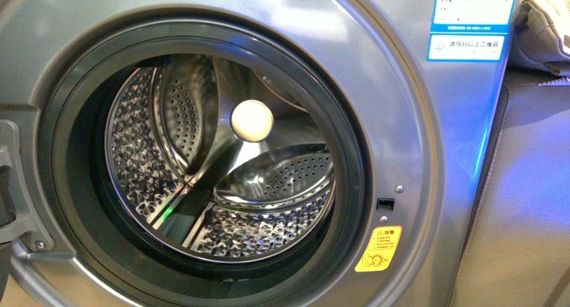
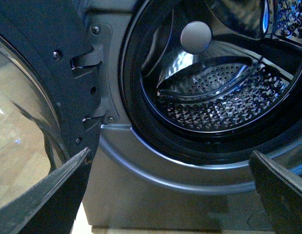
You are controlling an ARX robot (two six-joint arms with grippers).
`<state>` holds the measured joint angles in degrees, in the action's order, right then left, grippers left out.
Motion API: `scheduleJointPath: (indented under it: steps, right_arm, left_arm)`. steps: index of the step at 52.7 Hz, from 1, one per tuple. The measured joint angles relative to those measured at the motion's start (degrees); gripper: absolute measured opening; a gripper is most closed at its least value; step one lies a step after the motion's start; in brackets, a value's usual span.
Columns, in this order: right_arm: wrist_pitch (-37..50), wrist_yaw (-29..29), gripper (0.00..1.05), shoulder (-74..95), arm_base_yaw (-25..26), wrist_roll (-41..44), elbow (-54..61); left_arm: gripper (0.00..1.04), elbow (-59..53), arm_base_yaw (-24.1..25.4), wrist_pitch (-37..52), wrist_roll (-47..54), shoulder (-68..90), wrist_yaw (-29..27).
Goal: Put clothes into washing machine
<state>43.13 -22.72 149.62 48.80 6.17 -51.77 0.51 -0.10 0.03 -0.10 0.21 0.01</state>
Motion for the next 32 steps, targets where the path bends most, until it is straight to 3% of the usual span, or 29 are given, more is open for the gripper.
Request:
scheduleJointPath:
  steps: [19,32]
  right_arm:
    - [1.4,-13.9,0.09,-35.2,-2.8,-8.2,16.3]
    - [-3.2,-20.0,0.09,-59.7,-4.5,-14.4,18.6]
  left_arm:
    - [0.98,0.0,0.0,0.0,0.0,0.0,0.0]
    - [0.98,0.0,0.0,0.0,0.0,0.0,0.0]
